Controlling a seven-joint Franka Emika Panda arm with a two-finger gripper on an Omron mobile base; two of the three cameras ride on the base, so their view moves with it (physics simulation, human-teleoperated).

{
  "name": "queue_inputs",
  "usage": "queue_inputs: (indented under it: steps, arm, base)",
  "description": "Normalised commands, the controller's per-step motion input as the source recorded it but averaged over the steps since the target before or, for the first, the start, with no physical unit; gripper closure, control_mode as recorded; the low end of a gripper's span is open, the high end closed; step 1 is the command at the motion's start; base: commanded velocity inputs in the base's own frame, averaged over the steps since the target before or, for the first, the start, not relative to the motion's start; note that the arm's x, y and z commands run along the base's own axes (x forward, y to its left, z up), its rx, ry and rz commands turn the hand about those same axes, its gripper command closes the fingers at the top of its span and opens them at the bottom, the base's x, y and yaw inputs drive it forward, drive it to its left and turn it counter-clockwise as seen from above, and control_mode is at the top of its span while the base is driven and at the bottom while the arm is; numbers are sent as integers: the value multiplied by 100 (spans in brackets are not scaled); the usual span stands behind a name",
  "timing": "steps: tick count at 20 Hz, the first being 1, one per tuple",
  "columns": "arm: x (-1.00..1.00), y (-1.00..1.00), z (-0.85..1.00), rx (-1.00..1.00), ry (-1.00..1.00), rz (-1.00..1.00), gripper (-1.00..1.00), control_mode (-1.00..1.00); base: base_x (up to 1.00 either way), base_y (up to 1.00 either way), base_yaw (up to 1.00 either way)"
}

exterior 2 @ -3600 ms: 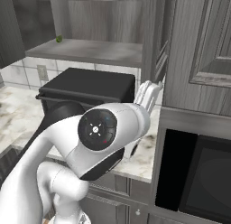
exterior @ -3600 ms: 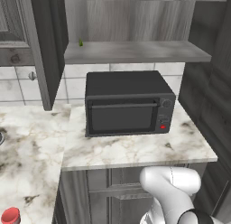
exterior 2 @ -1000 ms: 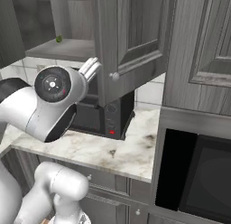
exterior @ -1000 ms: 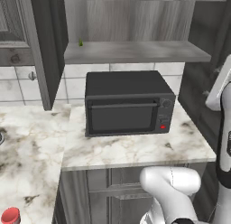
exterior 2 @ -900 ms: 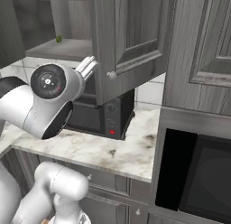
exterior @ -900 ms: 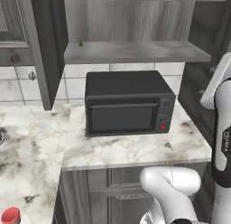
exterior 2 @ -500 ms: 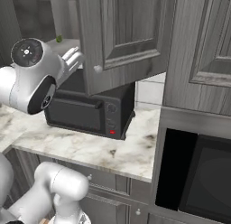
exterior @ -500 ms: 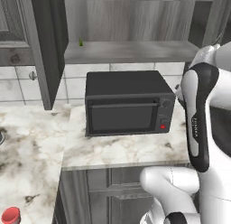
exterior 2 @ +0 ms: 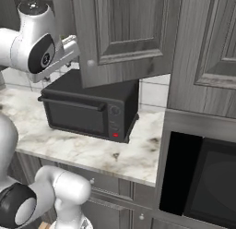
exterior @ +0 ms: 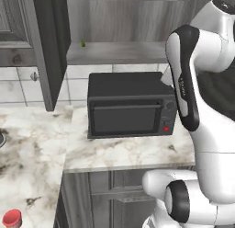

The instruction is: Pick the avocado and bread from the counter and place them on the plate. Then pick the jam from the cabinet and place it next to the plate. Lastly close the cabinet door.

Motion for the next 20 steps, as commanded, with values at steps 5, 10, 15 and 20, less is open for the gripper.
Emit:
queue_inputs:
  steps: [5, 10, 15, 20]
  arm:
    - [100, -100, -40, 25, 48, 0, -100, -100]
    - [100, -100, -82, 25, 29, 0, -100, -100]
    - [100, -100, -100, 15, 11, 0, -100, -100]
    - [100, -100, -100, 5, 3, 0, -100, -100]
  base:
    - [0, 0, 0]
    - [0, 0, 0]
    - [0, 0, 0]
    - [0, 0, 0]
